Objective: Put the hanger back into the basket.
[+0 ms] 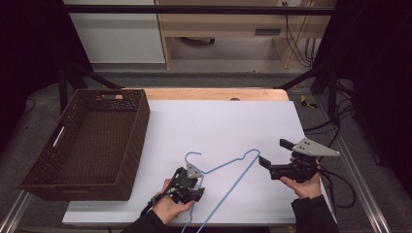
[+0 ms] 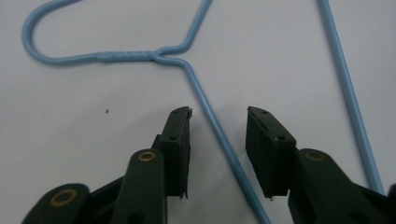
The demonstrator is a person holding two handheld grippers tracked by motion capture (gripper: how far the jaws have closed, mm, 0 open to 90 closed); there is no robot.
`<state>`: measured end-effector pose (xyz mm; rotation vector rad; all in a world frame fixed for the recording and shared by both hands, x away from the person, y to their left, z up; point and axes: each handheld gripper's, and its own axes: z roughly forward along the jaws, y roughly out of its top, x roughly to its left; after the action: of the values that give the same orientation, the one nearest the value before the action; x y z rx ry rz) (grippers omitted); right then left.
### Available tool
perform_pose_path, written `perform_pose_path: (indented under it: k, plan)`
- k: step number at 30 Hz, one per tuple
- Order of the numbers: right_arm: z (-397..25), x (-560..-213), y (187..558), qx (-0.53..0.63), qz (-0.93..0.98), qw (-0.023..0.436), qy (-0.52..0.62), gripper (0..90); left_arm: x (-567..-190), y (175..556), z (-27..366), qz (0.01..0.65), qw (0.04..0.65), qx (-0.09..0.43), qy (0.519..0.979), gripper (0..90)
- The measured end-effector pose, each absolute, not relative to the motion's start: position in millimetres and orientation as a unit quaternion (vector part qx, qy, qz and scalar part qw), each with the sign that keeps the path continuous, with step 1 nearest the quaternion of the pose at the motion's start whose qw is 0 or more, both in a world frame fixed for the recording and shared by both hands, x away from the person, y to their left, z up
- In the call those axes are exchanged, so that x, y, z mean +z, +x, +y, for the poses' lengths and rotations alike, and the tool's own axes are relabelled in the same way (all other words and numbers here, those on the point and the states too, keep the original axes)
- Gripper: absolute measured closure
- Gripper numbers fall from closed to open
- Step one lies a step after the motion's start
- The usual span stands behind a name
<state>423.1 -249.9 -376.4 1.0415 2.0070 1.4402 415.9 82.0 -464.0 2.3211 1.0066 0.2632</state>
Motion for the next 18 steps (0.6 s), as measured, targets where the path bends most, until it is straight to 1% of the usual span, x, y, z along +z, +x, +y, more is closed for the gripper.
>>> perform_pose_path:
  k: [2,3,4,5,16,18]
  plan:
    - [-250,-377,423,0.522,0.73,0.228,0.377,3.6,-463,415,81,0.381,0.29,0.105,0.872,64.4]
    - [-249,-377,423,0.522,0.73,0.228,0.378,3.6,-464,415,80,0.385,0.291,0.107,0.869,64.4]
    - [-249,-377,424,0.522,0.73,0.227,0.378,3.6,-464,414,79,0.388,0.289,0.111,0.868,67.8]
    - [-248,-377,423,0.521,0.731,0.226,0.378,3.6,-464,413,77,0.392,0.285,0.123,0.866,69.0]
    - [-244,-380,425,0.516,0.736,0.223,0.377,3.6,-463,410,67,0.415,0.263,0.135,0.861,81.5]
    - [-243,-381,425,0.517,0.735,0.222,0.378,3.6,-462,410,66,0.416,0.261,0.135,0.861,82.5]
